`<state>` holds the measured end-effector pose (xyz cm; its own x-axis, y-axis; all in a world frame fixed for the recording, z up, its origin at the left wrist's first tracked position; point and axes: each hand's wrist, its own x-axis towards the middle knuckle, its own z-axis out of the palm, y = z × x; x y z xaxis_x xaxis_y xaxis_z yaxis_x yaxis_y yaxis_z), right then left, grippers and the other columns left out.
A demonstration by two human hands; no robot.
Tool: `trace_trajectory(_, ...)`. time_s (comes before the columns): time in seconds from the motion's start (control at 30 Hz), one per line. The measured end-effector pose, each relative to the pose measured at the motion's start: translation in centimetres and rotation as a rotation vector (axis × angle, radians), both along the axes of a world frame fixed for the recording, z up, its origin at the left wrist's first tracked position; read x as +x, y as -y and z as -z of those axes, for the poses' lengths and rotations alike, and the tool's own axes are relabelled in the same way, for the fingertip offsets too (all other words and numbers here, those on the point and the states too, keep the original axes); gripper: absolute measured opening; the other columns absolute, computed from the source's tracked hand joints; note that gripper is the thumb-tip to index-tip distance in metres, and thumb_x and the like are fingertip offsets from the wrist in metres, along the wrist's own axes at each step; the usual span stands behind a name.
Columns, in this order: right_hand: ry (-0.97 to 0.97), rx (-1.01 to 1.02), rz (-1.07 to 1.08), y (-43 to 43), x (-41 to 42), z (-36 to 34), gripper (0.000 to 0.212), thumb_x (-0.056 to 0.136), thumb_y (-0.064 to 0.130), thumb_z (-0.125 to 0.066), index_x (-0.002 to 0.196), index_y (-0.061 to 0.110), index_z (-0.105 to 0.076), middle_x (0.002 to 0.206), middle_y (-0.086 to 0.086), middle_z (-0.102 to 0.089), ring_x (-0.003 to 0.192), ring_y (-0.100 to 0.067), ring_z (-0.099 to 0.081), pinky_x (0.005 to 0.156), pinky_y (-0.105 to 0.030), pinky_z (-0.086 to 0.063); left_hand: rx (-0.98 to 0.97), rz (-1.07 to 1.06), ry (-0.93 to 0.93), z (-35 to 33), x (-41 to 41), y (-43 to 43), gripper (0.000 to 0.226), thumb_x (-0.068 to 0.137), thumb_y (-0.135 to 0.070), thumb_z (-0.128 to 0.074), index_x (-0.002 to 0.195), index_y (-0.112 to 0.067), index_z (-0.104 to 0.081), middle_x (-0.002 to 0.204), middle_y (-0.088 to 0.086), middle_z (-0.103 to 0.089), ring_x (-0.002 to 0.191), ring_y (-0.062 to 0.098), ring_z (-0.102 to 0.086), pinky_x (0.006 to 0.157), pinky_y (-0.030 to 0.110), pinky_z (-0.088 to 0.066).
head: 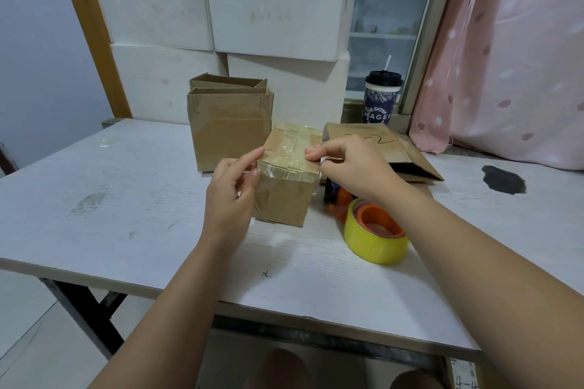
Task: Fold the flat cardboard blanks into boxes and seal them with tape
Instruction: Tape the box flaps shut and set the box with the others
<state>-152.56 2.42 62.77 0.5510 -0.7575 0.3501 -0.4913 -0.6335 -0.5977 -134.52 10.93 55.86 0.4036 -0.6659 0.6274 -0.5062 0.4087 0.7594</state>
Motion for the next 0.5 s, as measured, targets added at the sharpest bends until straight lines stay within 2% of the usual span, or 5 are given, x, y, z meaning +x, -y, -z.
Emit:
trace_trajectory(0.1, 0.051, -0.001, 0.025, -0.1, 0.1, 0.3, 0.030, 0.083, 0.008, -0.056, 0.096, 0.025, -0.076, 0.110, 0.015, -0.070, 0.109, 0.000, -0.060, 0.099, -0.028, -0.048, -0.001, 0.028, -0.006, 0.0, -0.4, 0.3, 0.039, 0.097, -0.009, -0.046, 0.109, -0.044, -0.056, 0.100, -0.008, -0.048, 0.083, -0.006, -0.050, 0.072, 0.007, -0.041)
trace_trajectory(0.2, 0.059, -0.008, 0.040, -0.2, 0.9, 0.4, 0.028, 0.084, 0.010, -0.055, 0.096, 0.024, -0.076, 0.108, 0.015, -0.071, 0.106, -0.001, -0.061, 0.097, -0.026, -0.047, 0.029, 0.073, -0.094, -0.1, -0.3, 0.5, 0.041, 0.096, -0.005, -0.042, 0.101, -0.045, -0.054, 0.111, -0.011, -0.055, 0.096, -0.006, -0.053, 0.075, 0.005, -0.040)
trace_trajectory(0.27, 0.061, -0.006, 0.050, -0.3, 1.4, 0.5, 0.027, 0.085, 0.012, -0.056, 0.097, 0.025, -0.076, 0.108, 0.014, -0.071, 0.106, -0.001, -0.061, 0.097, -0.024, -0.046, 0.060, 0.108, -0.156, 0.1, 0.0, 0.4, 0.040, 0.096, -0.005, -0.041, 0.100, -0.042, -0.055, 0.108, -0.022, -0.061, 0.096, -0.006, -0.056, 0.075, 0.006, -0.041)
trace_trajectory(0.37, 0.083, 0.048, 0.029, -0.2, 1.5, 0.6, 0.028, 0.086, 0.012, -0.054, 0.099, 0.026, -0.076, 0.110, 0.014, -0.070, 0.107, 0.004, -0.058, 0.101, -0.023, -0.043, 0.111, 0.146, -0.196, 0.4, 0.8, 0.2, 0.035, 0.096, -0.009, -0.042, 0.105, -0.040, -0.057, 0.097, -0.026, -0.063, 0.089, -0.004, -0.058, 0.079, 0.016, -0.047)
trace_trajectory(0.5, 0.077, 0.072, -0.019, 0.0, 0.9, 0.7, 0.020, 0.091, 0.023, -0.058, 0.100, 0.027, -0.076, 0.112, 0.020, -0.068, 0.108, 0.011, -0.054, 0.102, -0.023, -0.042, 0.092, 0.240, -0.242, 0.5, 1.0, 0.1, 0.029, 0.097, -0.011, -0.046, 0.109, -0.035, -0.058, 0.117, -0.020, -0.061, 0.105, 0.004, -0.060, 0.088, 0.024, -0.049)
